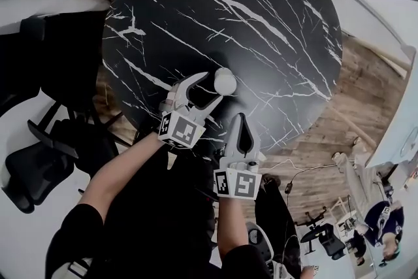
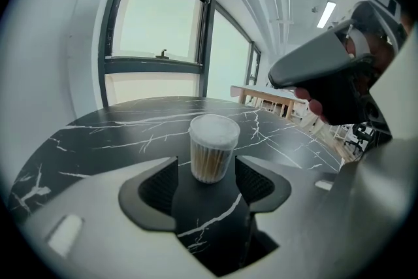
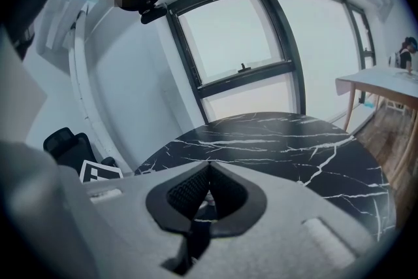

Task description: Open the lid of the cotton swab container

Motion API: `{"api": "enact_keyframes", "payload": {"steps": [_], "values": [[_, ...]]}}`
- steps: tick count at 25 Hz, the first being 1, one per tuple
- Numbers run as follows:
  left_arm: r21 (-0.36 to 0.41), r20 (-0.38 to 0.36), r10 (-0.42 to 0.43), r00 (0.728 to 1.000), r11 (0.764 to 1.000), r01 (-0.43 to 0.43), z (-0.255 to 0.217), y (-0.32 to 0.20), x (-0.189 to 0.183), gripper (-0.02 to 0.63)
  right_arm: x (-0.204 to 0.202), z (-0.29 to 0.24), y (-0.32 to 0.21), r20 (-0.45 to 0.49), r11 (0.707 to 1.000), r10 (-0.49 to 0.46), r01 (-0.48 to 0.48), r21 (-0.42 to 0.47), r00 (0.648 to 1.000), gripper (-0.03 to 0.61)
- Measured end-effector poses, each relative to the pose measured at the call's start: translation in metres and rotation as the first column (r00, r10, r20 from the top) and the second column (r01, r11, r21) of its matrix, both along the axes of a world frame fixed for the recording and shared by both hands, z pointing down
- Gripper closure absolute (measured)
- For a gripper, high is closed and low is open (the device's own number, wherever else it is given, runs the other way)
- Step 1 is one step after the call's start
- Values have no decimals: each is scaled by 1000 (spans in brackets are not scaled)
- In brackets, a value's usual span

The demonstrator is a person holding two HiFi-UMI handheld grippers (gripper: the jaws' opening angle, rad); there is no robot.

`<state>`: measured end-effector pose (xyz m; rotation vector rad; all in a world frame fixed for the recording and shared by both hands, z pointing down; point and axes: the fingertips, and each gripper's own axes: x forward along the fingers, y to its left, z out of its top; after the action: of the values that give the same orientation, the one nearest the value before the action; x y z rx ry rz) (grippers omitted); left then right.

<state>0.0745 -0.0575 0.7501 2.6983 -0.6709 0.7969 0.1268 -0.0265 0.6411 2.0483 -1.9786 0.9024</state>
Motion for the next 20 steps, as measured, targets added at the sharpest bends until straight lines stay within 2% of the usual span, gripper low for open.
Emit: {"api": "enact_keyframes", "payload": {"steps": [10, 20], "values": [[-8, 38, 33, 999, 999, -32, 11, -4, 10, 326, 7, 7, -1, 8, 1000, 5, -5, -16, 1000, 582], [-16, 45, 56, 997, 998, -55, 18, -5, 21, 310, 14, 13, 3, 9, 1000, 15, -15, -22, 1000, 582]]}}
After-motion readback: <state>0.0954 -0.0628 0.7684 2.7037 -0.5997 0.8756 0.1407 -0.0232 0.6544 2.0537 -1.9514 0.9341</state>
